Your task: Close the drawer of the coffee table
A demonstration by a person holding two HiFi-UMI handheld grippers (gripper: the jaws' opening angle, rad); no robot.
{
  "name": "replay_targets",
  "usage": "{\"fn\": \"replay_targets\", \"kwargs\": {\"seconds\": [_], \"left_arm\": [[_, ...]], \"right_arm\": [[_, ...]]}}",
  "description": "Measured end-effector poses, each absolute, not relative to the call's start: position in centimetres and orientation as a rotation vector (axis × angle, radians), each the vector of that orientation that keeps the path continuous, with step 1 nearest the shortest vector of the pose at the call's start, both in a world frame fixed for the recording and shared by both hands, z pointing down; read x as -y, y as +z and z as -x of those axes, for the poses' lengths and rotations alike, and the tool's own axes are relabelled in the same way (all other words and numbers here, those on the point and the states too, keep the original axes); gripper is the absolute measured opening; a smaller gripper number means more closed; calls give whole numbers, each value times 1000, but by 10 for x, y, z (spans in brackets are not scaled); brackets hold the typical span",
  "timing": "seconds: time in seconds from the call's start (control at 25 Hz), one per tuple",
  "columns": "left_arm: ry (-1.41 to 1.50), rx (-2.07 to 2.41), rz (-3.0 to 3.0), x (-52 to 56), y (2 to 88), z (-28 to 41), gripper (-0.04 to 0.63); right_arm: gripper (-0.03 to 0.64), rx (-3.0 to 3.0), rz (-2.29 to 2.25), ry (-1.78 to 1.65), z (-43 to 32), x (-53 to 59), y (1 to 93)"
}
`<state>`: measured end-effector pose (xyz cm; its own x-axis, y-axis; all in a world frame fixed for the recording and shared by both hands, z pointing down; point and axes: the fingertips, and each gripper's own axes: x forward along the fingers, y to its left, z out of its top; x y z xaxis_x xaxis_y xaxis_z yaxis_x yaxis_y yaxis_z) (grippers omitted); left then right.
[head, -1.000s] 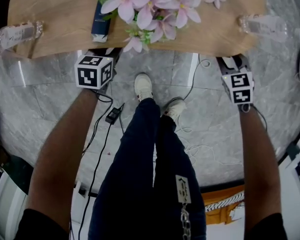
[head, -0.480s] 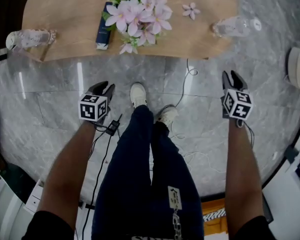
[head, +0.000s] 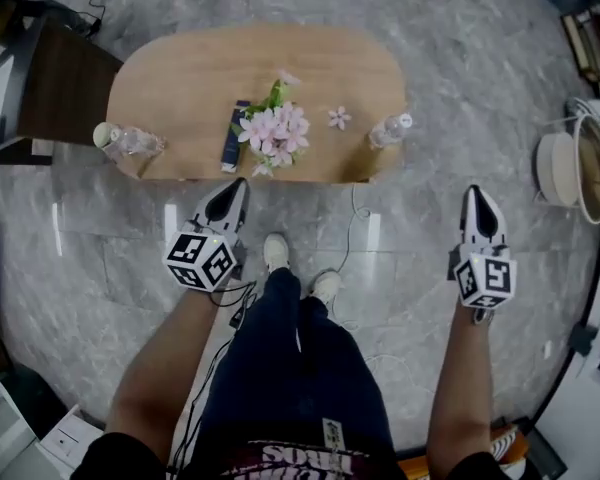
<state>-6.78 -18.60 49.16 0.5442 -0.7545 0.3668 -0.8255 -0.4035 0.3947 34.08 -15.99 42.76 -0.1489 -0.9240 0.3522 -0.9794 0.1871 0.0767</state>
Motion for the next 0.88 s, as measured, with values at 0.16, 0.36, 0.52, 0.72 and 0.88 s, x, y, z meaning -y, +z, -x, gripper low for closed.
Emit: {"fn": "replay_targets", "kwargs": {"seconds": [0.16,0.36,0.52,0.72,0.88], "left_arm": [[67,1239,-2525,197,337,38,23],[90,1331,-2789,159,192,31,21],[65,1469,-2828,129,132,48,21],[19,1538,-2776,97,107,65,22],[-28,1520,-2796,88,92,58,23]], "right_arm": [[35,2310,-1687,100,-278,142,316],[35,2441,-1608,22,-222,110,217],[35,2483,-1617,-1,-206,91,168],[35,2536,-1656,98,-196,67,151],[35,2553,-1641,140,-183,58,152]]}}
